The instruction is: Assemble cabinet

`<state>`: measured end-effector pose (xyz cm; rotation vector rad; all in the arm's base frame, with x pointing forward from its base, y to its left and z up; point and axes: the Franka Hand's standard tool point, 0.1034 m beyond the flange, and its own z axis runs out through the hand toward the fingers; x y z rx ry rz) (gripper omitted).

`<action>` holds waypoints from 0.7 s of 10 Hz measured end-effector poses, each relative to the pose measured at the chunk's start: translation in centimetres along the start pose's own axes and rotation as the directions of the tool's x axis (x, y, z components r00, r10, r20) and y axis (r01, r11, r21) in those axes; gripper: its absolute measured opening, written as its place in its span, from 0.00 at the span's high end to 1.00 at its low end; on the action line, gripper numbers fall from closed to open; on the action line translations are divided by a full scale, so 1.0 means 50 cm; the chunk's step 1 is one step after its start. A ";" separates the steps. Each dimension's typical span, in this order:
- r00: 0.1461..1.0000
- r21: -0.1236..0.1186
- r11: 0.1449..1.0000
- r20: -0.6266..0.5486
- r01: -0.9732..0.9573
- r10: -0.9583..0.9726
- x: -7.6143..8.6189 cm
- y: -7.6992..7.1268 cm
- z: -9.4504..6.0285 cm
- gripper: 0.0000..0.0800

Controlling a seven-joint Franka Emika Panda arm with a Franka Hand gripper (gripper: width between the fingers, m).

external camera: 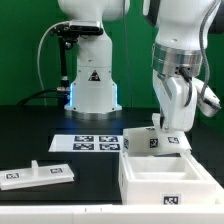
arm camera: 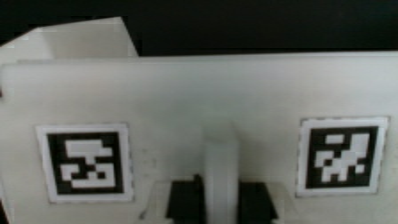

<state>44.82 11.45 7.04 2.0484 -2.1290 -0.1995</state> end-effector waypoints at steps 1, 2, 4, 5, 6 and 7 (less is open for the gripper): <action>1.000 0.018 1.000 0.001 0.000 0.000 0.001 -0.003 -0.001 0.92; 1.000 0.027 1.000 0.006 -0.003 0.002 0.005 -0.004 -0.008 0.92; 0.999 0.180 0.983 0.023 0.021 -0.025 0.011 -0.007 -0.028 0.92; 0.999 0.241 0.970 0.020 0.024 -0.029 0.011 -0.007 -0.025 0.92; 0.999 0.314 0.949 0.017 0.026 -0.033 0.009 -0.011 -0.023 0.92; 0.999 0.333 0.942 0.017 0.031 -0.039 0.007 -0.007 -0.019 0.92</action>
Offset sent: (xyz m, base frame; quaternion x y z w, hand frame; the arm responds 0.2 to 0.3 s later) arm -0.0041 -0.0294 0.0266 0.1995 0.0367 -0.0392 0.9784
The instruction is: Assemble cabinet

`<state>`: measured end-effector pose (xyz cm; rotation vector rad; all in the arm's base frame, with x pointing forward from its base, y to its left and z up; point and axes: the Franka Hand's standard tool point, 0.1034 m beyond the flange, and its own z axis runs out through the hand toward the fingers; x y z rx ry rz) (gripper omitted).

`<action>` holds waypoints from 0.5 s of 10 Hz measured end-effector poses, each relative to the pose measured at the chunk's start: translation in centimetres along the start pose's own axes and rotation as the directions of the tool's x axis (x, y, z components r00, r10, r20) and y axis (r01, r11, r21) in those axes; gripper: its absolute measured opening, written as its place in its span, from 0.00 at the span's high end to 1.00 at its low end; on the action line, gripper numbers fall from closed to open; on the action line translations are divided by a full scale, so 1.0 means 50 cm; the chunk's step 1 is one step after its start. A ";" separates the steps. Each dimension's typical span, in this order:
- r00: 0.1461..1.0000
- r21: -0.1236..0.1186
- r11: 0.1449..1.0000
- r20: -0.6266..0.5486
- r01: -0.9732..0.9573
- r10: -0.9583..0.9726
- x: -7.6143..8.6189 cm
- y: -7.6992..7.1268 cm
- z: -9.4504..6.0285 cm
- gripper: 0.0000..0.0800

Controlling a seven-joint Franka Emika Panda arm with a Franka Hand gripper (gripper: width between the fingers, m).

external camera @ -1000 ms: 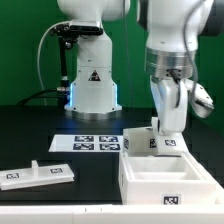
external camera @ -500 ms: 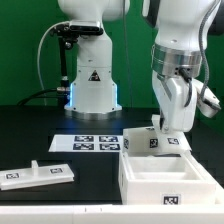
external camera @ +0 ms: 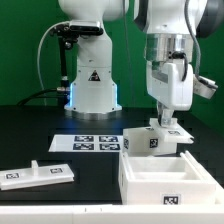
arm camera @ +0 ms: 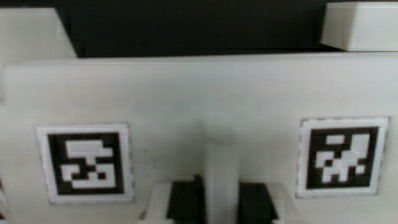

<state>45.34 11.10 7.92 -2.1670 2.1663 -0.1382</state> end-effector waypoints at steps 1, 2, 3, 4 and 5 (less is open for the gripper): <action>1.000 -0.009 1.000 0.007 0.014 -0.014 0.007 0.002 0.003 0.92; 1.000 -0.018 1.000 0.012 0.002 -0.001 0.028 0.000 0.008 0.92; 1.000 -0.020 1.000 0.014 -0.010 0.010 0.041 0.000 0.014 0.92; 1.000 -0.020 1.000 0.019 -0.016 0.016 0.057 -0.004 0.019 0.92; 0.999 -0.018 0.999 0.024 -0.033 0.034 0.066 -0.004 0.023 0.92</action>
Offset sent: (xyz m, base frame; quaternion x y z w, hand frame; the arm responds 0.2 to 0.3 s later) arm 0.0106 -0.0210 -0.0124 -0.0124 -0.0428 0.0344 0.9984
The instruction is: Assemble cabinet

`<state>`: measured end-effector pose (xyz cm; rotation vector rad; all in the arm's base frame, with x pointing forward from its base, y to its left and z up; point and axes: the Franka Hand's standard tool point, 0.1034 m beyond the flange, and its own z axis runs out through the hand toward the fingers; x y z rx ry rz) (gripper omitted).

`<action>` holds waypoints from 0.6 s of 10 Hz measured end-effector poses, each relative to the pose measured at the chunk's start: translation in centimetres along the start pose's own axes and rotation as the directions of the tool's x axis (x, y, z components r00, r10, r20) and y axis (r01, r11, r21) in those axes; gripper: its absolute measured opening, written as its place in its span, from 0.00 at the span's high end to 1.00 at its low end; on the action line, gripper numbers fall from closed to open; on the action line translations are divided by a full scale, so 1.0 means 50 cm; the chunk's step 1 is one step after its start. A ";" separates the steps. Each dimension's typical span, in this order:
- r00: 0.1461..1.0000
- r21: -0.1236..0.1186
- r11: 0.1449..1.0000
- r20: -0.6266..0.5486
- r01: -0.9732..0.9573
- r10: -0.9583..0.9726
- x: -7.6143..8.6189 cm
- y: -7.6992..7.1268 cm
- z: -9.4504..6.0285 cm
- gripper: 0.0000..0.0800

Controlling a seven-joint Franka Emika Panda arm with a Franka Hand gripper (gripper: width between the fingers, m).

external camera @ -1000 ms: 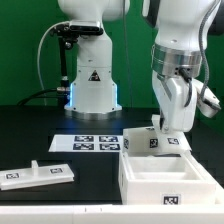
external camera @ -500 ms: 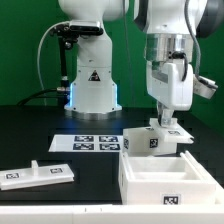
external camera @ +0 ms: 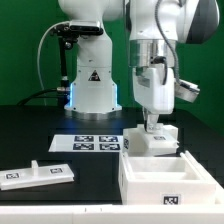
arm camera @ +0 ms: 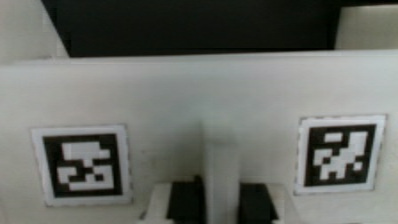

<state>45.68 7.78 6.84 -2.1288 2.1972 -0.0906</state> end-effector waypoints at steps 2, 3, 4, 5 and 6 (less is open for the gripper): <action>1.000 0.023 0.999 0.010 -0.021 0.021 -0.001 -0.001 0.000 0.92; 1.000 0.026 1.000 0.012 -0.013 0.013 -0.010 -0.002 -0.002 0.92; 1.000 0.028 1.000 0.016 -0.009 0.009 -0.017 -0.006 -0.005 0.92; 1.000 0.022 1.000 0.022 -0.004 0.003 -0.026 -0.007 -0.005 0.92; 1.000 0.022 1.000 0.021 -0.001 0.000 -0.028 -0.009 -0.004 0.92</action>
Offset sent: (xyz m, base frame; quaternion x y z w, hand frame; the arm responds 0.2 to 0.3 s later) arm 0.0005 0.0147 0.0034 -0.0102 -0.0211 0.0042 0.9997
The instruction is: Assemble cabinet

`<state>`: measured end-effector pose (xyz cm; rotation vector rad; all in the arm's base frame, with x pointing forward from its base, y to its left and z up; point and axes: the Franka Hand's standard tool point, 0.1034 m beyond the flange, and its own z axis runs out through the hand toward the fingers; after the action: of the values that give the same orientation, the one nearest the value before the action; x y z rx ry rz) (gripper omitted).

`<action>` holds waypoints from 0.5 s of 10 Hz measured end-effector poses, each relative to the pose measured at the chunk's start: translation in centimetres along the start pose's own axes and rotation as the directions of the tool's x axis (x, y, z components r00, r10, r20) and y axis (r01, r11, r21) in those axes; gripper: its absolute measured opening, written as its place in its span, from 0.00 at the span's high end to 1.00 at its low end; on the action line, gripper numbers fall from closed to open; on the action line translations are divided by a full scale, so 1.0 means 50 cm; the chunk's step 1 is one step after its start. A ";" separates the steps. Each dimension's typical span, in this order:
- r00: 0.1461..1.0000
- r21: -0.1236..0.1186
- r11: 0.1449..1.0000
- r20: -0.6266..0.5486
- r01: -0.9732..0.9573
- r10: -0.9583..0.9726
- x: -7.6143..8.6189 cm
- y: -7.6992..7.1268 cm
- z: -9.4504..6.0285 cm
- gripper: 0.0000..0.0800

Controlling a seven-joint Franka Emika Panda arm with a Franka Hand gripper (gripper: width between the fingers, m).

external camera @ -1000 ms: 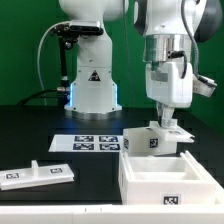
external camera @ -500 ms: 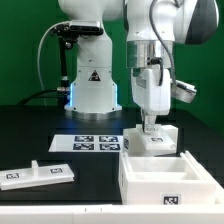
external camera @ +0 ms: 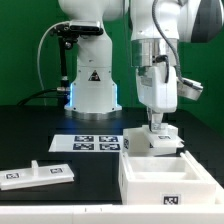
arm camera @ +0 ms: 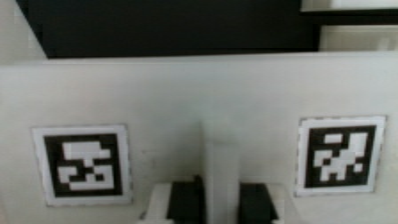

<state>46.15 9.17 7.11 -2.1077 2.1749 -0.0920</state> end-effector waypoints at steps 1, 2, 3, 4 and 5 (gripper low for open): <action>1.000 0.000 1.000 -0.003 0.003 -0.003 -0.001 0.000 0.003 0.92; 1.000 0.001 1.000 -0.005 0.005 -0.005 -0.002 0.000 0.004 0.92; 1.000 0.002 1.000 -0.006 0.007 -0.007 -0.003 0.000 0.004 0.92; 1.000 0.003 1.000 -0.006 0.007 -0.007 -0.002 -0.001 0.004 0.92; 1.000 0.003 1.000 -0.006 0.007 -0.007 -0.002 -0.001 0.004 0.92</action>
Offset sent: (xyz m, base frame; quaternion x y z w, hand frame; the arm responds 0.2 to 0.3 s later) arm -0.0072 -0.0018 -0.0056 -0.0065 0.0062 0.0060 0.9999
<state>46.21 9.28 6.93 -2.1161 2.1697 -0.1030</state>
